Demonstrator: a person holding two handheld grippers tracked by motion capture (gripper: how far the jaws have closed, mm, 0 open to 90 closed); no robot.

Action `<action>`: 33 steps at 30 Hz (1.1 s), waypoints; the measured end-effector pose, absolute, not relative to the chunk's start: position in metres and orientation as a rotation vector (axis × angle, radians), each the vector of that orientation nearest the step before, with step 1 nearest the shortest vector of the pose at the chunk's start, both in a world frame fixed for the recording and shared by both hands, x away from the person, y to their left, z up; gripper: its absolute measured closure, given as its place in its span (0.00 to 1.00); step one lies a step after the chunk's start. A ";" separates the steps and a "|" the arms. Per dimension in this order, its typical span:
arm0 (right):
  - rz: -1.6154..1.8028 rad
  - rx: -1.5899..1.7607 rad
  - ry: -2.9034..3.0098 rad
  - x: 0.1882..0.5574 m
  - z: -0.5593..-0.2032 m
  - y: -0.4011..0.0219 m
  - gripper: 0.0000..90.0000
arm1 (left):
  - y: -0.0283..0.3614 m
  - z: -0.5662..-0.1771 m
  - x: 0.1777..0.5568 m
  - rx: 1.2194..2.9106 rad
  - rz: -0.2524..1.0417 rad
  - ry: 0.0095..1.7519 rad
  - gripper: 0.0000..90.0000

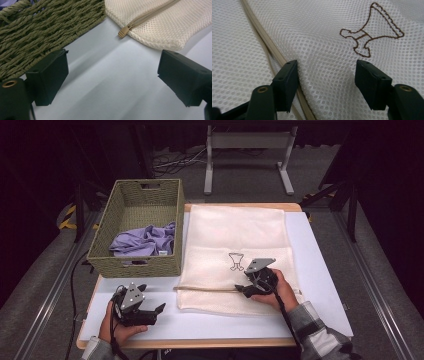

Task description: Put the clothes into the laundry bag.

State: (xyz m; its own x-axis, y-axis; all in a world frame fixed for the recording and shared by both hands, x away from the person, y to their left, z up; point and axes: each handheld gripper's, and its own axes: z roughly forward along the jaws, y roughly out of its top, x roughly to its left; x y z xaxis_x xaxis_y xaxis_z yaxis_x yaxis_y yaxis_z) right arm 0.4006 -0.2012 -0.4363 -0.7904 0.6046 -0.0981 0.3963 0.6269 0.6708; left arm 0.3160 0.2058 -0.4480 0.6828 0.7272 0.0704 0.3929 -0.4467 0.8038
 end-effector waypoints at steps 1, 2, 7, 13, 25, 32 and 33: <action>0.932 0.805 2.532 0.401 -0.436 -0.201 0.40 | 0.206 -0.448 0.316 2.087 0.526 0.858 0.12; 0.932 0.805 2.532 0.401 -0.436 -0.201 0.40 | 0.206 -0.448 0.316 2.087 0.526 0.858 0.12; 0.901 0.801 2.502 0.401 -0.434 -0.200 0.44 | 0.206 -0.448 0.316 2.091 0.533 0.862 0.12; 0.883 0.806 2.465 0.405 -0.434 -0.198 0.53 | 0.205 -0.448 0.316 2.085 0.527 0.861 0.12; 0.935 0.741 2.550 0.399 -0.430 -0.201 0.65 | 0.206 -0.448 0.316 2.086 0.521 0.856 0.12; 0.936 0.730 2.598 0.400 -0.435 -0.199 0.61 | 0.208 -0.447 0.315 2.070 0.524 0.863 0.11; 0.943 0.736 2.601 0.401 -0.436 -0.199 0.62 | 0.208 -0.447 0.315 2.071 0.527 0.862 0.11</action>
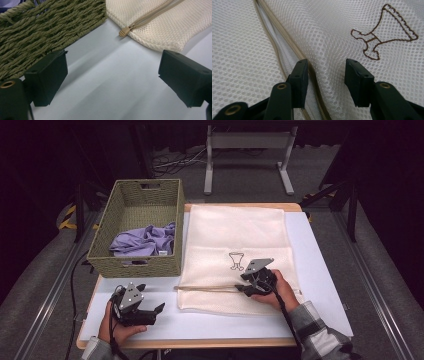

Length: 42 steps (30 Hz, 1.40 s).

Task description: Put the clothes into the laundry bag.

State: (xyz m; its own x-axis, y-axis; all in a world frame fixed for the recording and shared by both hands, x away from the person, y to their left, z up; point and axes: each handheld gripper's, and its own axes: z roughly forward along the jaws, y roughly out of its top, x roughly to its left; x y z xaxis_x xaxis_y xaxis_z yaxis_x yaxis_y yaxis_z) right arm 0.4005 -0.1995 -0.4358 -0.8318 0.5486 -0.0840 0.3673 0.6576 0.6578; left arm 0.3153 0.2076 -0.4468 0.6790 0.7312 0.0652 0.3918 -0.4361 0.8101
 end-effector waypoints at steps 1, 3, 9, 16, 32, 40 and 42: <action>0.947 0.740 2.602 0.401 -0.436 -0.200 0.62 | 0.207 -0.447 0.315 2.073 0.527 0.865 0.11; 0.952 0.741 2.608 0.402 -0.436 -0.201 0.64 | 0.207 -0.447 0.316 2.078 0.527 0.859 0.11; 0.955 0.756 2.606 0.405 -0.436 -0.204 0.81 | 0.206 -0.448 0.315 2.087 0.518 0.858 0.10; 0.898 0.706 2.590 0.403 -0.435 -0.199 0.93 | 0.208 -0.448 0.316 2.081 0.522 0.881 0.10; 0.938 0.655 2.509 0.394 -0.422 -0.201 0.97 | 0.207 -0.448 0.316 2.099 0.529 0.882 0.10; 0.981 0.649 2.462 0.390 -0.411 -0.203 0.97 | 0.206 -0.448 0.316 2.109 0.538 0.878 0.10; 0.988 0.647 2.453 0.389 -0.408 -0.203 0.97 | 0.206 -0.449 0.316 2.109 0.535 0.878 0.10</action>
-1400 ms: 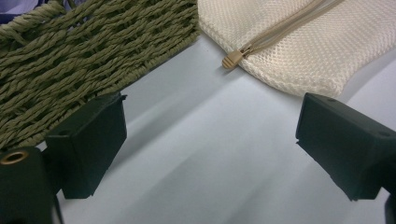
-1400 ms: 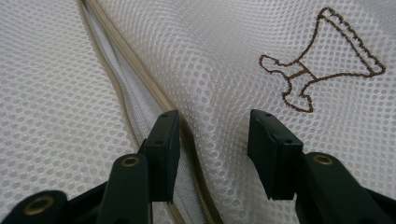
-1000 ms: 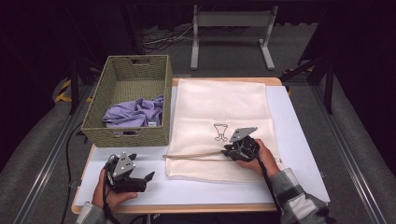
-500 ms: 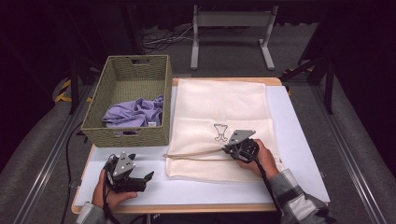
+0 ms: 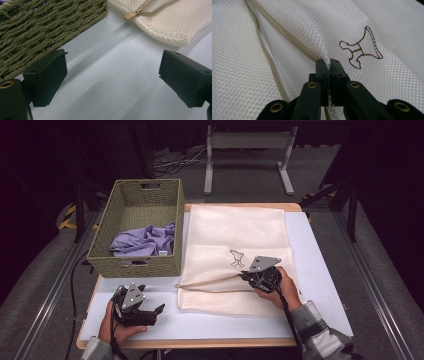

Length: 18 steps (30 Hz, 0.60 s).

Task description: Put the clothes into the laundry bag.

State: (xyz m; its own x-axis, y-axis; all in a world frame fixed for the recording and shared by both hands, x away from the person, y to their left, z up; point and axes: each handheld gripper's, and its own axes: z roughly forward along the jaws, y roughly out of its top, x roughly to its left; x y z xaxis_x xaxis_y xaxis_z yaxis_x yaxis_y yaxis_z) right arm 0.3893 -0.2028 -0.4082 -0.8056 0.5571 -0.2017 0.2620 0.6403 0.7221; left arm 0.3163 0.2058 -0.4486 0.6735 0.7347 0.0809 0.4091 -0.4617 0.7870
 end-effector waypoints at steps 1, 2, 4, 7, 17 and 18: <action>0.992 0.645 2.441 0.389 -0.406 -0.203 0.97 | 0.206 -0.449 0.316 2.109 0.536 0.876 0.10; 0.997 0.643 2.435 0.388 -0.405 -0.203 0.97 | 0.206 -0.448 0.316 2.109 0.535 0.876 0.10; 1.008 0.643 2.420 0.387 -0.401 -0.203 0.97 | 0.206 -0.448 0.316 2.110 0.535 0.876 0.10; 1.017 0.637 2.392 0.385 -0.396 -0.204 0.97 | 0.206 -0.449 0.316 2.106 0.529 0.874 0.10; 1.049 0.624 2.358 0.385 -0.384 -0.203 0.97 | 0.204 -0.450 0.317 2.115 0.519 0.870 0.10; 1.052 0.624 2.358 0.385 -0.383 -0.204 0.97 | 0.204 -0.450 0.317 2.114 0.518 0.870 0.10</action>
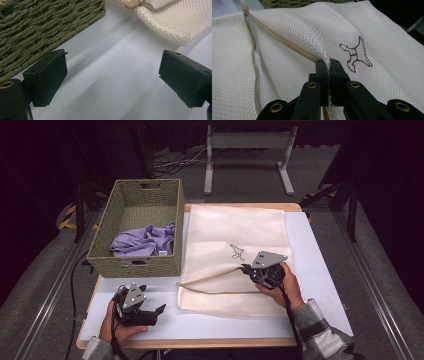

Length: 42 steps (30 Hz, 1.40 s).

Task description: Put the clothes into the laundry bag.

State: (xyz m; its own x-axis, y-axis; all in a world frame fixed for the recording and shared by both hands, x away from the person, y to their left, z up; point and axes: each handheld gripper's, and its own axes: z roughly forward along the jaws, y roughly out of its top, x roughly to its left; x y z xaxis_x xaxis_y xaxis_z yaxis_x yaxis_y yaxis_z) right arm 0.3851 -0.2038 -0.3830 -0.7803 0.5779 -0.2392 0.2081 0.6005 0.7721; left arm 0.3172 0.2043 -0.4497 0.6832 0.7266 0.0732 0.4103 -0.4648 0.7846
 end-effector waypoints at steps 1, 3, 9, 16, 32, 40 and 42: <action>1.055 0.626 2.352 0.385 -0.382 -0.204 0.97 | 0.204 -0.450 0.317 2.112 0.519 0.873 0.10; 1.059 0.621 2.344 0.385 -0.380 -0.204 0.97 | 0.204 -0.449 0.316 2.108 0.517 0.876 0.10; 1.077 0.610 2.316 0.385 -0.373 -0.201 0.97 | 0.205 -0.449 0.316 2.092 0.513 0.883 0.10; 1.099 0.597 2.293 0.387 -0.364 -0.198 0.97 | 0.206 -0.450 0.317 2.094 0.511 0.882 0.10; 1.144 0.588 2.210 0.392 -0.348 -0.193 0.97 | 0.207 -0.449 0.316 2.066 0.506 0.886 0.11; 1.137 0.580 2.176 0.391 -0.347 -0.190 0.97 | 0.206 -0.450 0.317 2.089 0.489 0.880 0.11; 1.144 0.579 2.174 0.391 -0.346 -0.190 0.97 | 0.205 -0.451 0.317 2.092 0.487 0.883 0.11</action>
State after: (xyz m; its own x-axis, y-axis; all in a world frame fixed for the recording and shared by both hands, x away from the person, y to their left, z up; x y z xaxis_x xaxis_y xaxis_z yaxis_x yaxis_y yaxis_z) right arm 0.3912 -0.1901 -0.3462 -0.7197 0.6211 -0.3102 0.0959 0.5315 0.8416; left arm 0.3173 0.2054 -0.4506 0.6827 0.7296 0.0401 0.4229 -0.4392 0.7926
